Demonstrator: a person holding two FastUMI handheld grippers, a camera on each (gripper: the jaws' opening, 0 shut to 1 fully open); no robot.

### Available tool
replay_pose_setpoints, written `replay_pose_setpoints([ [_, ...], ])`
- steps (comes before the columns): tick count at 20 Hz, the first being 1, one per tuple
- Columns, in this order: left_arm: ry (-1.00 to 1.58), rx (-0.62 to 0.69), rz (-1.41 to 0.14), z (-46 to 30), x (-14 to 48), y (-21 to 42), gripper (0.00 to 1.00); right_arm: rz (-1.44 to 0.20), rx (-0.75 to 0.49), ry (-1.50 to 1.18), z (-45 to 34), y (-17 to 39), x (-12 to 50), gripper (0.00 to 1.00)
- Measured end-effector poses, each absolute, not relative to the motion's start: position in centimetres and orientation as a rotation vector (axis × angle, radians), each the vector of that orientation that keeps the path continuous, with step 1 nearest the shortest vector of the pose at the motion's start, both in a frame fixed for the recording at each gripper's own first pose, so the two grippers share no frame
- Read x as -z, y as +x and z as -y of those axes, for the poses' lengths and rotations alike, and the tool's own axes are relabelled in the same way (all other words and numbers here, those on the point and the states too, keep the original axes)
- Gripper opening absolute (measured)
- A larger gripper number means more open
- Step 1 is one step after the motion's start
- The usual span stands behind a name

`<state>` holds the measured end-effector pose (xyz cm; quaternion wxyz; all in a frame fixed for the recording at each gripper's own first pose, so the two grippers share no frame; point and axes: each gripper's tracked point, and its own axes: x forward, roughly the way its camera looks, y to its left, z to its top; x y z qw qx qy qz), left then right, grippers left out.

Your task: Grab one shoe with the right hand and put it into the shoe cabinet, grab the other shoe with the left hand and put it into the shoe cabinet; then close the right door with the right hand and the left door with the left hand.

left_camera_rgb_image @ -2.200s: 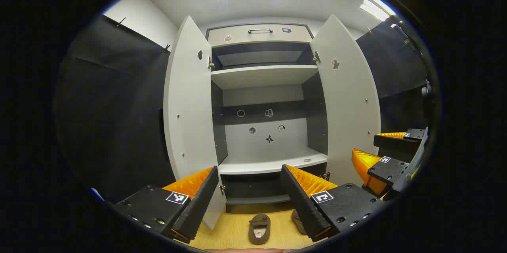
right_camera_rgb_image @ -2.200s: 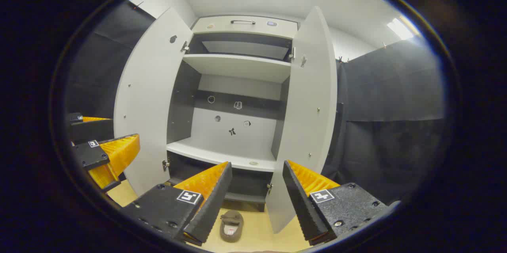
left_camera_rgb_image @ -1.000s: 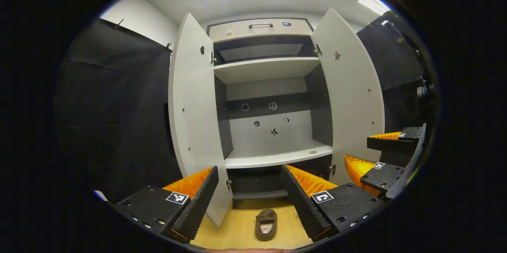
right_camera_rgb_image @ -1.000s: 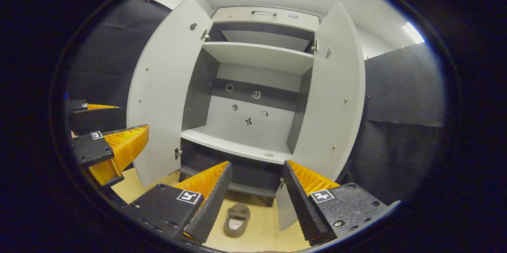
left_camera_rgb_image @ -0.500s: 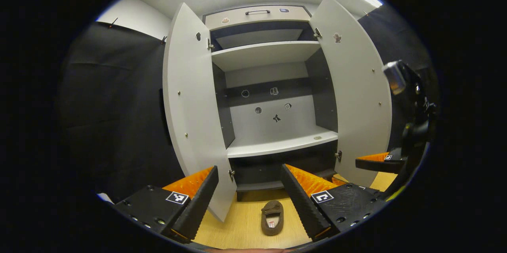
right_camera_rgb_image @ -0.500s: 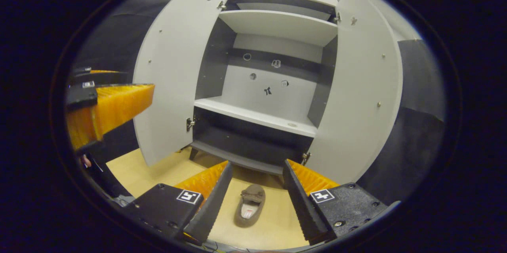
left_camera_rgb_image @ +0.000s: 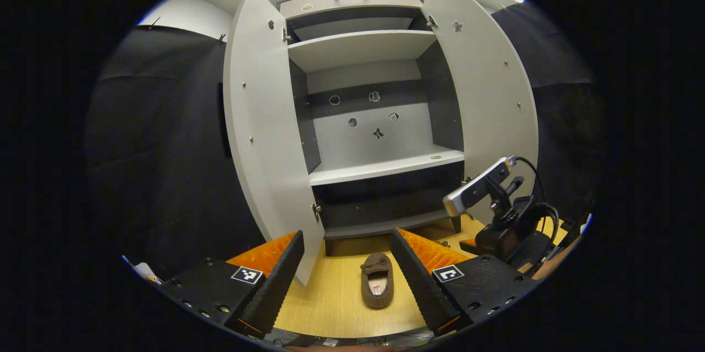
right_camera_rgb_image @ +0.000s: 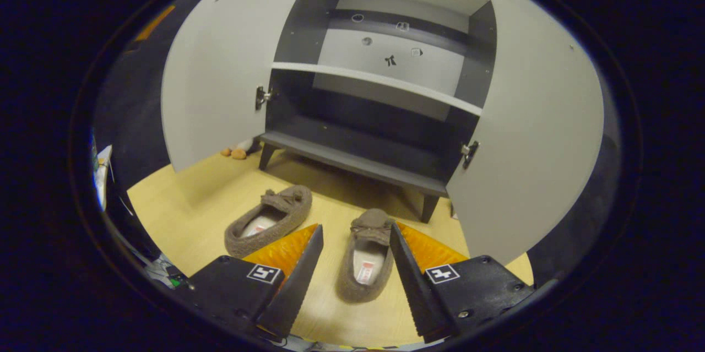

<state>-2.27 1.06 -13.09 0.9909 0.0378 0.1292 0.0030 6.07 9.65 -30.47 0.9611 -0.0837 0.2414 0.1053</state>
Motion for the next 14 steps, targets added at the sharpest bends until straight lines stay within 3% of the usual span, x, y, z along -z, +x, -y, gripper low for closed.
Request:
replay_pose_setpoints([
  [8,0.135,-0.026,-0.297,-0.6,20.4,-3.2,0.95,-0.607,-0.186,-0.178,-10.8,9.7,40.2,0.8],
  [11,0.132,-0.038,-0.32,-0.5,21.3,-3.3,0.95,-0.623,-0.036,-0.208,-8.7,11.7,40.9,0.72],
  [12,0.134,-0.04,-0.321,-0.5,21.2,-3.2,0.95,-0.632,-0.039,-0.225,-8.9,11.9,41.1,0.48],
  [13,0.135,-0.04,-0.317,-0.5,21.1,-3.0,0.95,-0.634,-0.042,-0.243,-9.3,12.1,41.0,0.45],
  [14,0.14,-0.04,-0.312,-0.5,20.8,-2.7,0.95,-0.642,-0.016,-0.282,-9.1,11.9,40.7,0.26],
])
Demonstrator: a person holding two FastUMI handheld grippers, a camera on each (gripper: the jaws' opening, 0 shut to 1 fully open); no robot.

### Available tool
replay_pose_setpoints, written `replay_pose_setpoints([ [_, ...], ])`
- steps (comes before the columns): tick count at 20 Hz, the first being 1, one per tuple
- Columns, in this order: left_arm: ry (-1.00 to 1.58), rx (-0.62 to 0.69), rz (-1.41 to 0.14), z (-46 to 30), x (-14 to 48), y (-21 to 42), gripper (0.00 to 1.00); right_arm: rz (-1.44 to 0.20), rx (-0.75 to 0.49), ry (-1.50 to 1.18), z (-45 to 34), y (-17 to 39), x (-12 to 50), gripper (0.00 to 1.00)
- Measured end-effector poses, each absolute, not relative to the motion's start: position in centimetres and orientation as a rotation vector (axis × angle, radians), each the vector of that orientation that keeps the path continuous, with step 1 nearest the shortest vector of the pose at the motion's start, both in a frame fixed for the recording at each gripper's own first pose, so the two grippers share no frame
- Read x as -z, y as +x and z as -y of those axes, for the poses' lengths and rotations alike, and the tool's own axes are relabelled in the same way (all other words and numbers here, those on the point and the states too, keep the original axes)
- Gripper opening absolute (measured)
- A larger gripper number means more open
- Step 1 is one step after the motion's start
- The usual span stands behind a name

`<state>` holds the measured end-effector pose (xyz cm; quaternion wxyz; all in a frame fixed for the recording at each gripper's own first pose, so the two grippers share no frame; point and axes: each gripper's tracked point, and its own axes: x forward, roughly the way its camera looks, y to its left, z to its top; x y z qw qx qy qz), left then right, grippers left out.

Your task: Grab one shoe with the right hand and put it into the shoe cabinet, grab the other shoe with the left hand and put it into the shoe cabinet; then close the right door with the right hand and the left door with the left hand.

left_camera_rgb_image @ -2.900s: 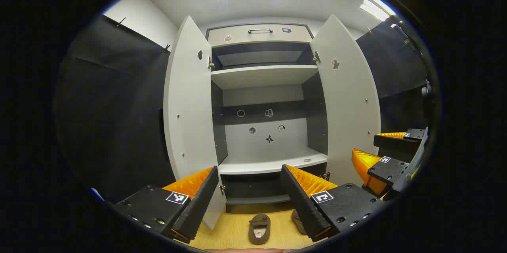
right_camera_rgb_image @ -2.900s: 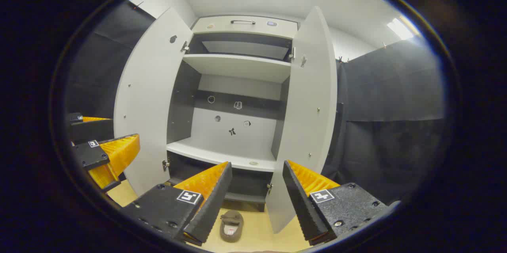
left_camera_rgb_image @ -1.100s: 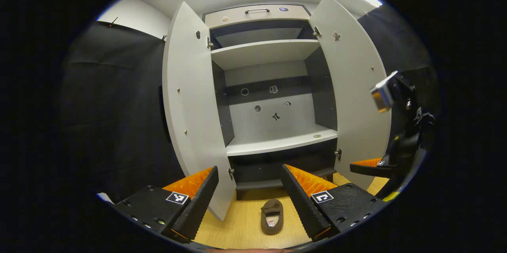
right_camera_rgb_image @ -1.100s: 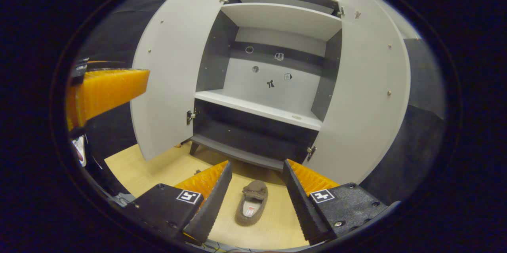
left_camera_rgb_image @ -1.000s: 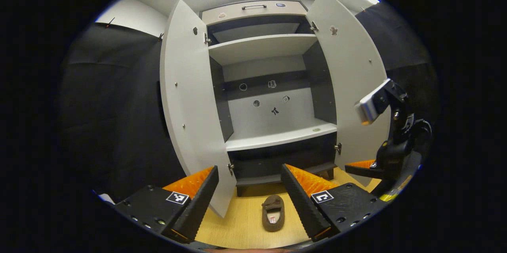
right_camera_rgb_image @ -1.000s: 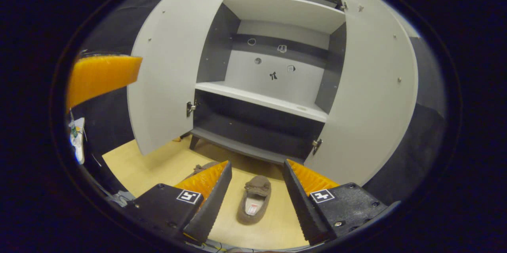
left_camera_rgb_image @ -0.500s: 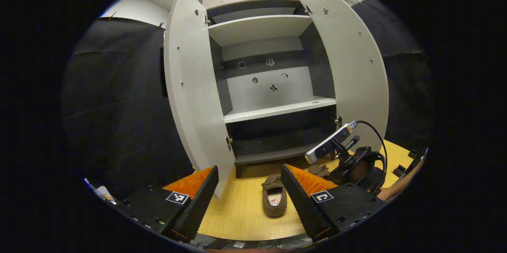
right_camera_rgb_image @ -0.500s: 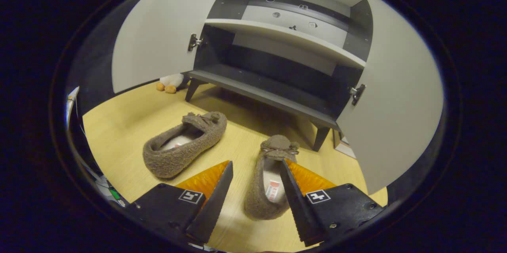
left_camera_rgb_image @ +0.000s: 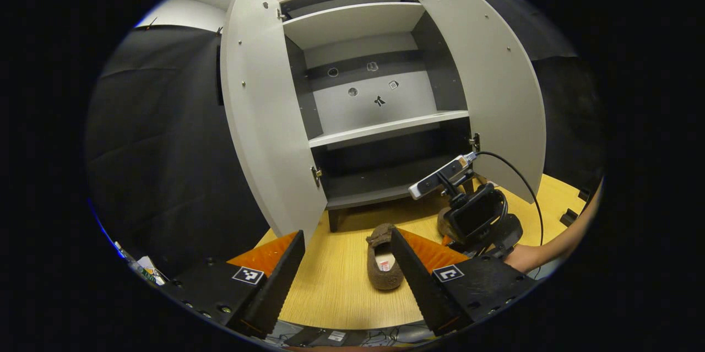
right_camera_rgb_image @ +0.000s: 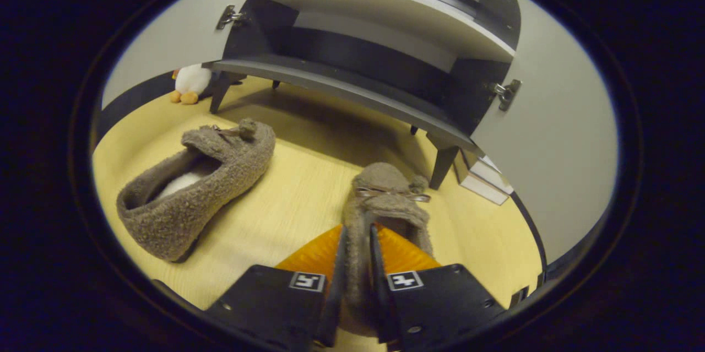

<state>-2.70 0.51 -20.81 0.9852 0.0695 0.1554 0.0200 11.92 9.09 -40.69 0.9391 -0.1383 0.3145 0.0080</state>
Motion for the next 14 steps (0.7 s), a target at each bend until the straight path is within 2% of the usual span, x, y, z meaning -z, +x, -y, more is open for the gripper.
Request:
replay_pose_setpoints([
  [2,0.148,-0.046,-0.308,-0.7,20.5,-2.2,0.95,-0.657,-0.011,-0.316,-8.7,11.6,40.7,0.11],
  [4,0.145,-0.056,-0.305,-0.9,20.2,-2.1,0.95,-0.68,-0.014,-0.298,-8.7,11.4,40.5,0.08],
  [9,0.135,-0.074,-0.312,-1.4,19.5,-2.1,0.95,-0.679,-0.028,-0.238,-7.7,10.3,36.6,0.07],
  [14,0.17,-0.075,-0.261,-1.8,16.2,-1.2,0.95,-0.608,-0.059,-0.243,-6.7,9.0,29.7,0.07],
])
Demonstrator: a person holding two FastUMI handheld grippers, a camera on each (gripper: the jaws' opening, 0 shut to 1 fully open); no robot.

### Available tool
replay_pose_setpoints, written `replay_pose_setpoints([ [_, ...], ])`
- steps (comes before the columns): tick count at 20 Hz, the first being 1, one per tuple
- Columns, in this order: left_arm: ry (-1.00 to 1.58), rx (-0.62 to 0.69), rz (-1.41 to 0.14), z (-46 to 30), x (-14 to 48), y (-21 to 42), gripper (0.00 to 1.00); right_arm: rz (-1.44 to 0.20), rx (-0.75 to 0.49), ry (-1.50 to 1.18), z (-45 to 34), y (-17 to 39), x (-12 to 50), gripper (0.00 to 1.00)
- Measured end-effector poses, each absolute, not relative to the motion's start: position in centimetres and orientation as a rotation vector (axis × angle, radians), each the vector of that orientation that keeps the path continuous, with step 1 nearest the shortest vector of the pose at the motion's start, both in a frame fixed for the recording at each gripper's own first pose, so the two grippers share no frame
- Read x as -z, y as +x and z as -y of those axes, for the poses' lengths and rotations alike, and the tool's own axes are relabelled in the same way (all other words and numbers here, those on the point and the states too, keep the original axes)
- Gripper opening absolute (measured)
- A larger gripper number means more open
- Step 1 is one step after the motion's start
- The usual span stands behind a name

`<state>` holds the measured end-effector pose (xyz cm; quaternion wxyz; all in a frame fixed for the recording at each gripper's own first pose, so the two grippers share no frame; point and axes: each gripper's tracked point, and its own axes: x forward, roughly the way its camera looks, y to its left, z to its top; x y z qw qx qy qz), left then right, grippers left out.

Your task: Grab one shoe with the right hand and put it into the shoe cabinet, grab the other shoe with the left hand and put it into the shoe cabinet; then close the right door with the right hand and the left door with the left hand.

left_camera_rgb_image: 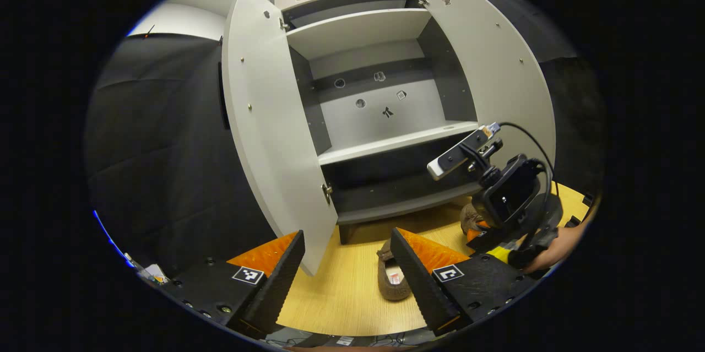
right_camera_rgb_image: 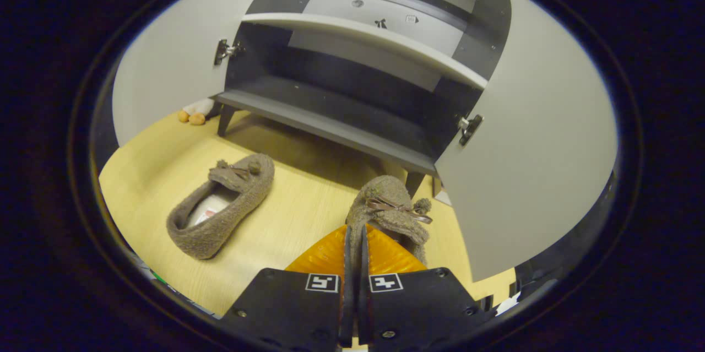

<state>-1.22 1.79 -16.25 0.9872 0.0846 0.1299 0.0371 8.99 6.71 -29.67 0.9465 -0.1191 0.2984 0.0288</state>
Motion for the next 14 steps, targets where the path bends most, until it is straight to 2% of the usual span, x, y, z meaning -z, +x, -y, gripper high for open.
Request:
replay_pose_setpoints([
  [7,0.144,-0.094,-0.204,-2.3,11.4,-1.3,0.95,-0.469,-0.085,-0.219,-5.3,7.9,18.0,0.07],
  [14,0.131,-0.106,-0.161,-2.2,7.8,-1.5,0.95,-0.321,-0.044,-0.203,-3.9,12.0,7.9,0.07],
])
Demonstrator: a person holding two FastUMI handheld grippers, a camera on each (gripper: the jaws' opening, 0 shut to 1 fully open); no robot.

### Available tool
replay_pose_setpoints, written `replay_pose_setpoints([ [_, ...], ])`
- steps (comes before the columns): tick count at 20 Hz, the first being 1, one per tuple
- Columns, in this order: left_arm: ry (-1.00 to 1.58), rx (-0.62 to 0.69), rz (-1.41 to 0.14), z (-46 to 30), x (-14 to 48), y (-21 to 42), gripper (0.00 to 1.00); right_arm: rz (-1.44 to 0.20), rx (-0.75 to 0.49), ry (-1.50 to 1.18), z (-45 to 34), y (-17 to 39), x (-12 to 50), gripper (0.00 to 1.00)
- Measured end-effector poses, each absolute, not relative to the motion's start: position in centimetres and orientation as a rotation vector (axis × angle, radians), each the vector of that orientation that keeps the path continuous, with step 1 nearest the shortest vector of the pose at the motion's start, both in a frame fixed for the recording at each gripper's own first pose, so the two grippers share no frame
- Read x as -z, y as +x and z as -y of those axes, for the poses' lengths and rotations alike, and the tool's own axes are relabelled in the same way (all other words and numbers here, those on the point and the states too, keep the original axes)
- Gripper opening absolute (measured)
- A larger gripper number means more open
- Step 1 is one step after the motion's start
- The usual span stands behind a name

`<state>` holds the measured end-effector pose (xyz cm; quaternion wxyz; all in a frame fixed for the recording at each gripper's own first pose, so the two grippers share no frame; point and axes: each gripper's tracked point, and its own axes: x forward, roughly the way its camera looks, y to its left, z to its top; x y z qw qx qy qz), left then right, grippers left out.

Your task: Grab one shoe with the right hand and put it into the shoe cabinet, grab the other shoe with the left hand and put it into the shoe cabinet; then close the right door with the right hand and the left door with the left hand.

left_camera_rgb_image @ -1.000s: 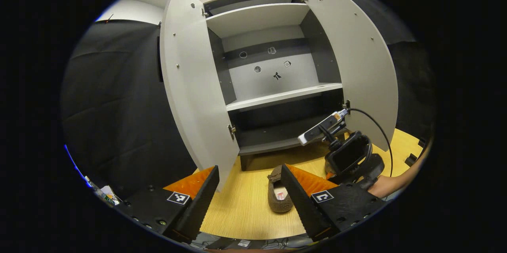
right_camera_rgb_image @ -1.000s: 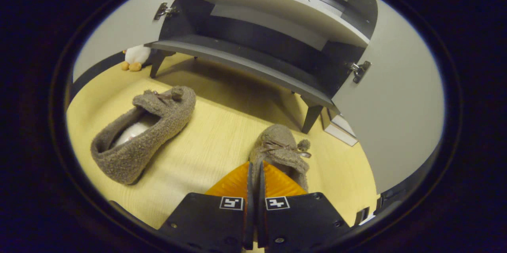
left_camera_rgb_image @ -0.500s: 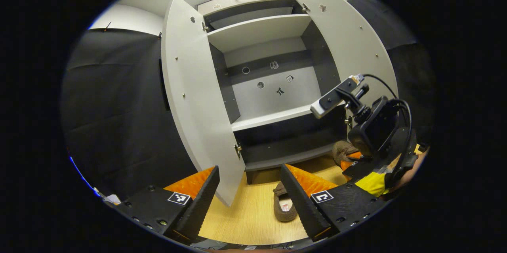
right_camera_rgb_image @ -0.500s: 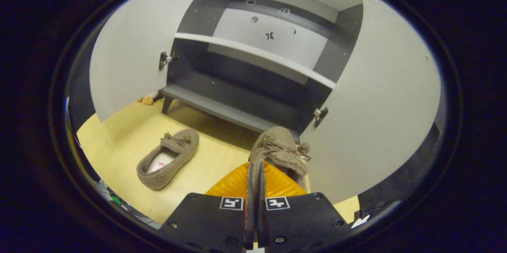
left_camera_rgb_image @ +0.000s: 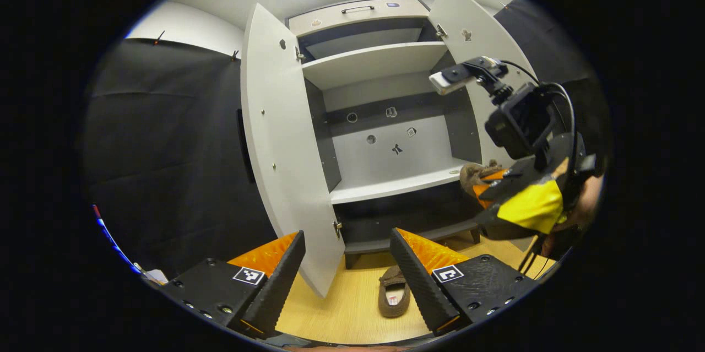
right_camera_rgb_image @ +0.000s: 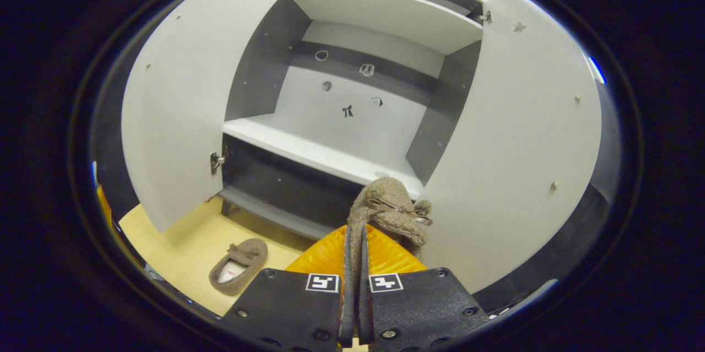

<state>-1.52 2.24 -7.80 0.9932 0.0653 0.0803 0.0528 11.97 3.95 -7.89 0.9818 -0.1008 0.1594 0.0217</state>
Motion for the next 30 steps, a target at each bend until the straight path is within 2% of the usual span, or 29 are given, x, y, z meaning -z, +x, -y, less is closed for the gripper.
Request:
replay_pose_setpoints([
  [6,0.182,-0.163,-0.119,-3.7,6.3,-2.1,0.94,-0.21,-0.042,-0.212,-5.3,21.5,1.6,0.07],
  [12,0.181,-0.308,-0.168,-7.8,7.9,-3.8,0.95,-0.249,-0.043,-0.19,-7.7,33.7,-0.5,0.07],
  [16,0.168,-0.386,-0.228,-10.2,9.5,-5.2,0.95,-0.389,-0.025,-0.177,-8.2,39.6,2.9,0.07],
  [20,0.162,-0.405,-0.25,-11.0,10.1,-5.6,0.95,-0.518,-0.096,-0.105,-9.7,40.1,6.5,0.09],
  [23,0.153,-0.388,-0.252,-11.1,10.3,-5.4,0.95,-0.477,-0.094,-0.156,-9.0,39.5,5.0,0.2],
  [24,0.149,-0.378,-0.251,-11.0,10.4,-5.4,0.94,-0.436,-0.075,-0.169,-8.4,39.1,3.9,0.25],
  [26,0.141,-0.35,-0.243,-10.6,10.5,-5.0,0.95,-0.357,-0.063,-0.185,-8.0,37.8,1.8,0.28],
  [27,0.137,-0.333,-0.239,-10.4,10.5,-4.7,0.95,-0.322,-0.058,-0.178,-7.6,36.7,1.0,0.36],
  [28,0.132,-0.313,-0.238,-10.2,10.7,-4.4,0.95,-0.279,-0.05,-0.163,-7.0,35.2,-0.3,0.3],
  [30,0.115,-0.269,-0.246,-9.1,11.4,-3.7,0.94,-0.154,-0.035,-0.111,-5.5,31.3,-4.1,0.3],
])
